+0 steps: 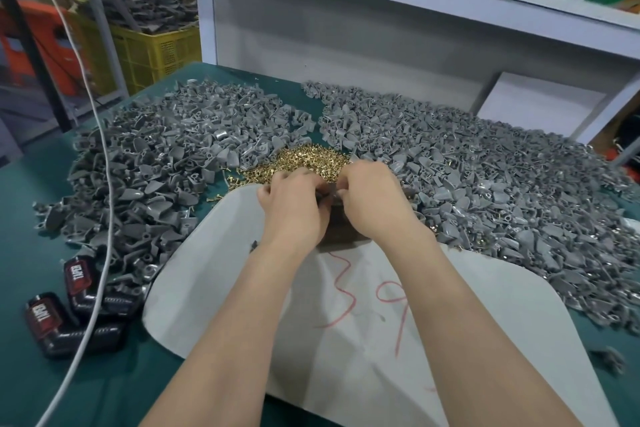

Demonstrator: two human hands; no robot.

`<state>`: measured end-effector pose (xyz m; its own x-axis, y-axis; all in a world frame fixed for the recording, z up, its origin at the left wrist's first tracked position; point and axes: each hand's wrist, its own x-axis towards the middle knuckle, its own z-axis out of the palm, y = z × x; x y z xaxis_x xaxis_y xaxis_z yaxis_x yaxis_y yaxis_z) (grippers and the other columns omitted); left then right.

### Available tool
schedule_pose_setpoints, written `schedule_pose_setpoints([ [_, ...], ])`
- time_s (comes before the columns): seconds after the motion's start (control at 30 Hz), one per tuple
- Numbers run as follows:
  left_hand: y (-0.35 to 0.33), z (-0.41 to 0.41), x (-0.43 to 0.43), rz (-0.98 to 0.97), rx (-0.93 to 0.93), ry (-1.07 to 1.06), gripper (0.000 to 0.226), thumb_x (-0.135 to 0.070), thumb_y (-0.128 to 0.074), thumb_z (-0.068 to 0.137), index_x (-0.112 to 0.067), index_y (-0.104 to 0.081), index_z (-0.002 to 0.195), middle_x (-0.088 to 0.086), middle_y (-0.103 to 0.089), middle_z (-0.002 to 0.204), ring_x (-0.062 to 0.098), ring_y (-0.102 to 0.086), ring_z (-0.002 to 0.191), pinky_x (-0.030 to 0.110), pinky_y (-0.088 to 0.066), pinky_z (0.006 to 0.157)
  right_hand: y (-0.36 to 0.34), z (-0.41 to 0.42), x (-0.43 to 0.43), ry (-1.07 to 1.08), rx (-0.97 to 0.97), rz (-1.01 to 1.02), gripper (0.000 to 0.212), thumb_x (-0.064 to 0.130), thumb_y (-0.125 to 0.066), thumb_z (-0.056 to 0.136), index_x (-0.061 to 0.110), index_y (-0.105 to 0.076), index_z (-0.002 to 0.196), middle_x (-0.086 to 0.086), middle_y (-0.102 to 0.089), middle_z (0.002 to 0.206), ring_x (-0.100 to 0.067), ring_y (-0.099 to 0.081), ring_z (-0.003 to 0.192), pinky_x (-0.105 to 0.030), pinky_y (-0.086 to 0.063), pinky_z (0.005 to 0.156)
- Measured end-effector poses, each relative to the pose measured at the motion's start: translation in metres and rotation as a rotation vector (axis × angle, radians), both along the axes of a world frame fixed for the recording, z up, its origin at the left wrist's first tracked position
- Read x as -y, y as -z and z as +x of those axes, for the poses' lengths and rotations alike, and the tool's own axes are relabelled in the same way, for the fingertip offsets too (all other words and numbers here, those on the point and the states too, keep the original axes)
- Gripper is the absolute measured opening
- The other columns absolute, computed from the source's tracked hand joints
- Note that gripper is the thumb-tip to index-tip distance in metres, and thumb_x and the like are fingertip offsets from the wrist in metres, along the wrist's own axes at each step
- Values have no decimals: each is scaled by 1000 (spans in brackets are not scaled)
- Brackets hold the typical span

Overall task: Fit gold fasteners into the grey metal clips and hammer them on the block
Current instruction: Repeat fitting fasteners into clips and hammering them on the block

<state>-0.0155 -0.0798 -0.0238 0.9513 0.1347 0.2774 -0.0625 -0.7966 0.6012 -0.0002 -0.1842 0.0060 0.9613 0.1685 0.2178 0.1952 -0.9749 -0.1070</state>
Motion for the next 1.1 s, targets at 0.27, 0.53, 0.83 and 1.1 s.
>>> schedule_pose_setpoints([
  [0.27,2,2,2,22,8,-6,21,-14,-52,87,-25,-68,93,-8,-59,104,22,-42,107,30,-17,77,-4,-9,-7,-109,114,-161,19,0,-52,86,8,-60,100,-8,-52,95,-26,-59,93,-27,-34,66],
  [0.53,2,-1,-1,-54,16,16,11,-25,-61,89,-32,-60,80,-16,-47,92,22,-40,111,30,-16,81,10,-5,17,-58,-58,424,9,18,-63,88,19,-72,86,5,-65,84,-8,-55,76,-20,-41,74],
  [0.83,3,0,0,-30,30,8,9,-25,-58,90,-28,-66,87,-14,-51,96,22,-39,113,30,-14,79,17,-8,10,-9,29,447,8,15,-61,88,15,-69,86,-3,-60,96,-21,-57,89,-34,-44,85],
  [1.1,2,-1,0,-47,22,11,8,-24,-59,90,-27,-65,87,-13,-52,96,22,-39,113,30,-16,81,14,-12,6,11,38,451,11,12,-59,89,10,-69,89,-6,-61,100,-22,-56,91,-33,-40,87],
])
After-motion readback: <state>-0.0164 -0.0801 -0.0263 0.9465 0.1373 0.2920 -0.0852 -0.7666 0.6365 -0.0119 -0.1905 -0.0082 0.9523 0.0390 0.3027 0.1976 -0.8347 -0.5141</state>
